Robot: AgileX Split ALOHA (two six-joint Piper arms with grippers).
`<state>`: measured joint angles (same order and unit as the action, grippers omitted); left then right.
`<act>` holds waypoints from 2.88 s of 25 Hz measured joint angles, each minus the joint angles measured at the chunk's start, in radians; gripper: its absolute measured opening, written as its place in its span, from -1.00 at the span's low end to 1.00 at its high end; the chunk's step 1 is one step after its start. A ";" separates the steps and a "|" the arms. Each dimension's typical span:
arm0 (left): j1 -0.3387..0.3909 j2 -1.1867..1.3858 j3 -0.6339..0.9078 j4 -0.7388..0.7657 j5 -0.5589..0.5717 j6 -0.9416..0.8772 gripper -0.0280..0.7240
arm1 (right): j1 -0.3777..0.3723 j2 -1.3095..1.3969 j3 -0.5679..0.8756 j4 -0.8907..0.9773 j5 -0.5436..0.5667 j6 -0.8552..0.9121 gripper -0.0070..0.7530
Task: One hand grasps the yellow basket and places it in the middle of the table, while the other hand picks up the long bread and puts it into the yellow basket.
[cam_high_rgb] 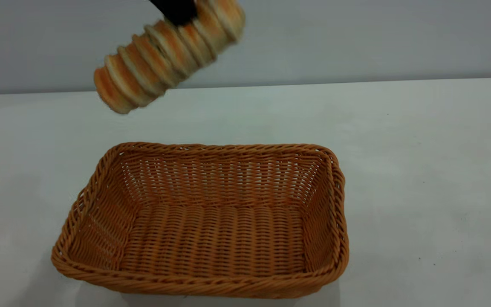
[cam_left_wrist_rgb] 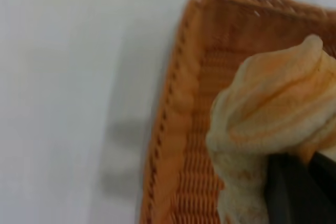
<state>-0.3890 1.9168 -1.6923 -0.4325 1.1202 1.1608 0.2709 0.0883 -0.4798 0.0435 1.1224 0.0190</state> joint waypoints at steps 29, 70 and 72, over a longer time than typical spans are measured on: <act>-0.216 0.430 -0.179 0.220 0.042 -0.106 -0.84 | 0.000 0.000 0.000 0.000 0.000 0.000 -0.04; -0.223 -0.182 -0.310 0.498 0.001 -0.893 0.23 | 0.000 0.000 0.000 -0.001 0.000 0.001 -0.04; -0.223 -0.242 -0.305 0.553 0.033 -0.945 0.23 | 0.000 0.000 0.000 -0.001 0.000 0.001 -0.04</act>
<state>-0.6117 1.6743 -1.9977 0.1201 1.1527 0.2159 0.2709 0.0883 -0.4798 0.0429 1.1224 0.0197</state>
